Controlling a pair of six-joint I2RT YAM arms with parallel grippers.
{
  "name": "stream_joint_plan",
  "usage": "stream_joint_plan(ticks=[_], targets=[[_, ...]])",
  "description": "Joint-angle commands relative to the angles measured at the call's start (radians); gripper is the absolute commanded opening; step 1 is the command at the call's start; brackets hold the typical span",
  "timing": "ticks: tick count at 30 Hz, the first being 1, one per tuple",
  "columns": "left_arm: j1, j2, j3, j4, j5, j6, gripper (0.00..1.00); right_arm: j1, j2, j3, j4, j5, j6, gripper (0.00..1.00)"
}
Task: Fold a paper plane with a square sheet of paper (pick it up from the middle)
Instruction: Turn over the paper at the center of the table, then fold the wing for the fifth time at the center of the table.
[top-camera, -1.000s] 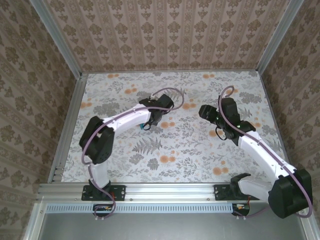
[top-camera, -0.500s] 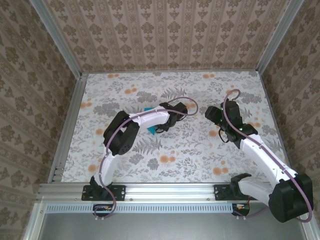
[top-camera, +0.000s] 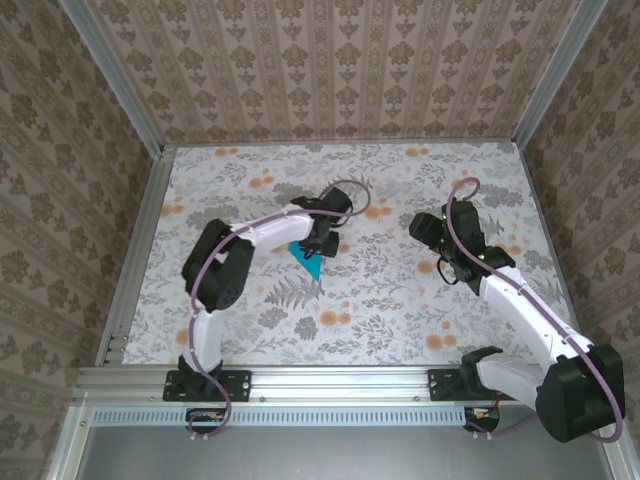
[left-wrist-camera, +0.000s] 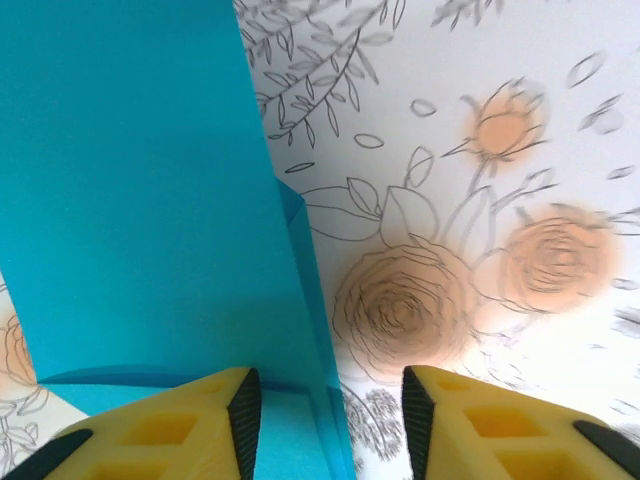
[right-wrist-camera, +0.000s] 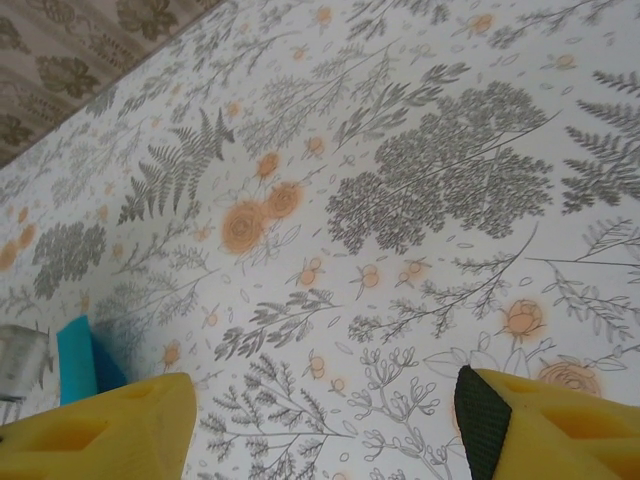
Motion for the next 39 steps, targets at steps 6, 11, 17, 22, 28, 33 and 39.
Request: stream_joint_plan(ticks=[6, 11, 17, 22, 28, 33, 39], targets=[[0.110, -0.327, -0.212, 0.227, 0.233, -0.090, 0.55, 0.179, 0.151, 0.122, 0.045, -0.082, -0.068, 0.70], [0.207, -0.474, -0.369, 0.281, 0.244, -0.137, 0.59, 0.374, 0.353, 0.246, 0.057, -0.090, -0.089, 0.59], [0.351, -0.593, -0.546, 0.323, 0.266, -0.189, 0.64, 0.507, 0.605, 0.438, 0.045, -0.174, -0.099, 0.38], [0.425, -0.648, -0.651, 0.352, 0.287, -0.219, 0.67, 0.532, 0.775, 0.566, 0.038, -0.264, -0.085, 0.31], [0.446, -0.647, -0.690, 0.378, 0.316, -0.225, 0.68, 0.528, 0.896, 0.661, -0.015, -0.262, -0.092, 0.29], [0.446, -0.621, -0.696, 0.410, 0.354, -0.231, 0.69, 0.508, 0.928, 0.650, -0.006, -0.202, -0.106, 0.29], [0.446, -0.592, -0.702, 0.447, 0.399, -0.235, 0.69, 0.471, 0.942, 0.616, 0.013, -0.205, -0.106, 0.30]])
